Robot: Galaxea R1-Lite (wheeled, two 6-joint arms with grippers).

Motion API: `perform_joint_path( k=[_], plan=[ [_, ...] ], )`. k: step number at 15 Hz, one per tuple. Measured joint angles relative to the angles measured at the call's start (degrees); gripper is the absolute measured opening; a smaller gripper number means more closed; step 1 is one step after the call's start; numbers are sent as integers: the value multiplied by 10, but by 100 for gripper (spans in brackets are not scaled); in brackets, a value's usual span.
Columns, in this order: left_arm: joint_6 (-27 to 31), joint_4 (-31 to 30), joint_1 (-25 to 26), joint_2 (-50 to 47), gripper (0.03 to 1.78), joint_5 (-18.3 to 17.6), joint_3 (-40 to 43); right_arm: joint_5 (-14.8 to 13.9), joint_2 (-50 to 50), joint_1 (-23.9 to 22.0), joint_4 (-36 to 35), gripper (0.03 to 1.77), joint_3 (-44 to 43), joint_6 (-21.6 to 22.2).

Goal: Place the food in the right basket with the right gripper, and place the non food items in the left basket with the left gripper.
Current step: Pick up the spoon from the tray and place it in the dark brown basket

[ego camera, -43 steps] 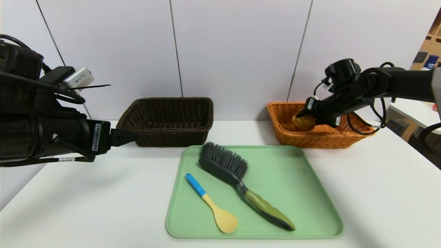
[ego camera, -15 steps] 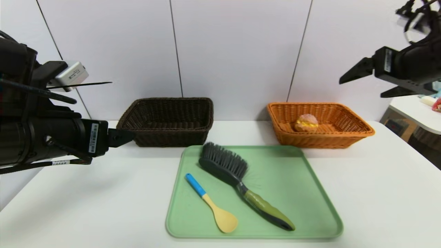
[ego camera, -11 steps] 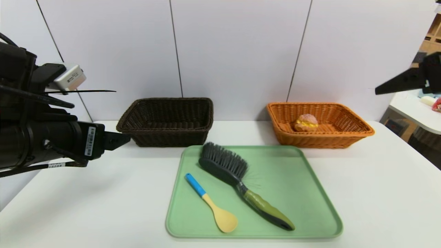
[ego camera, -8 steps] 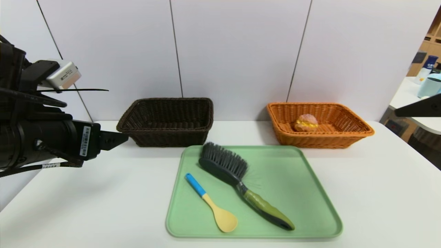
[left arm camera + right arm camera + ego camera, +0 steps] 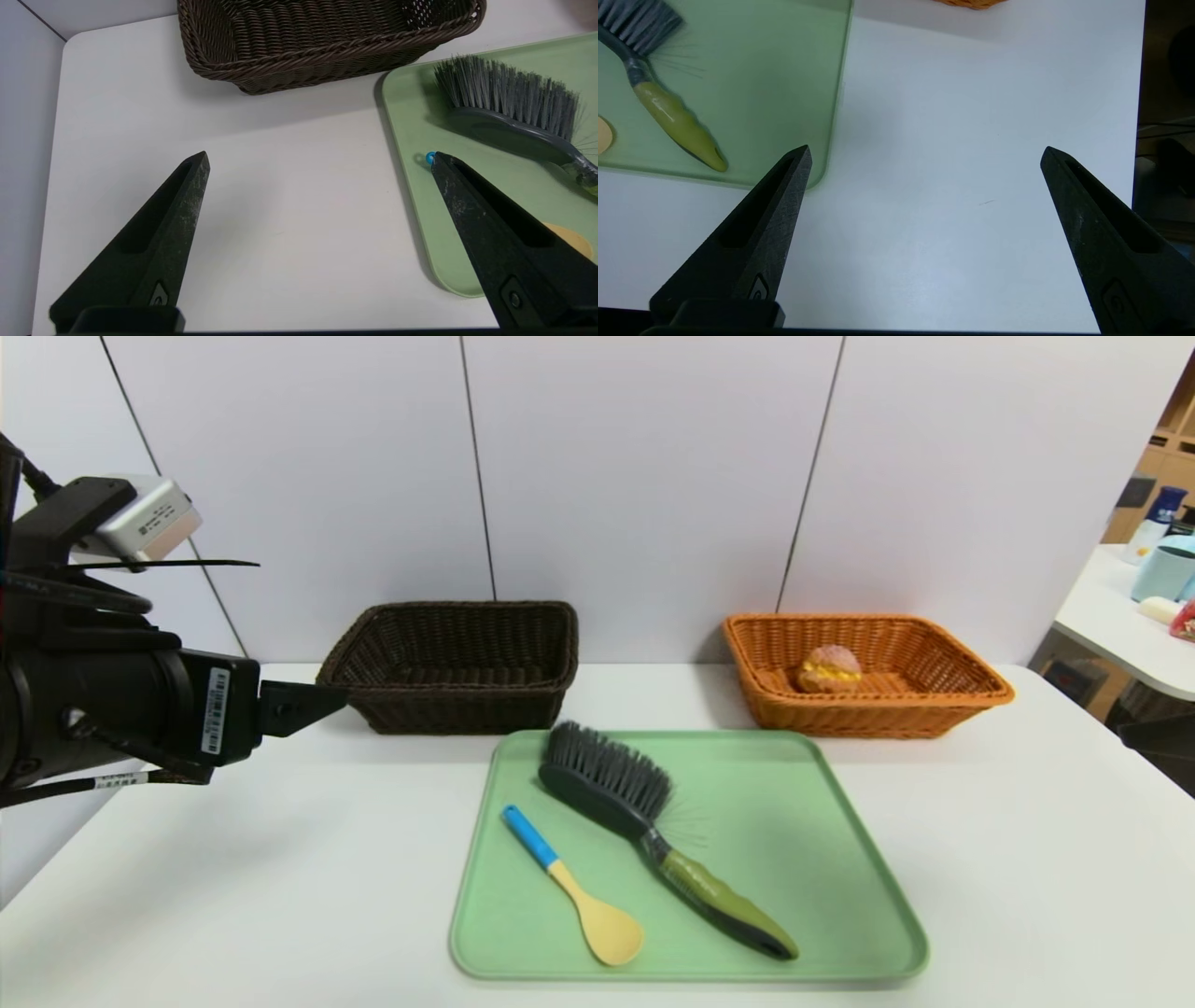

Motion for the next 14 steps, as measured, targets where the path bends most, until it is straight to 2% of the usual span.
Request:
perform_joint_path(
  k=[5,8,10,14],
  plan=[
    [0,8,-2,-6,169,-13,1,-3,-4,-2,-31,169,22,-11],
    [-13,18,-34,0,169,-7,-12,-5,-6,-2,-38,169,23,-8],
    [-45,56,-68,10,169,6,-48,-6,-7,-3,-37,169,24,-5],
    [-155,170,-130,65,169,21,-149,-6,-8,-3,-38,169,39,-5]
  ],
)
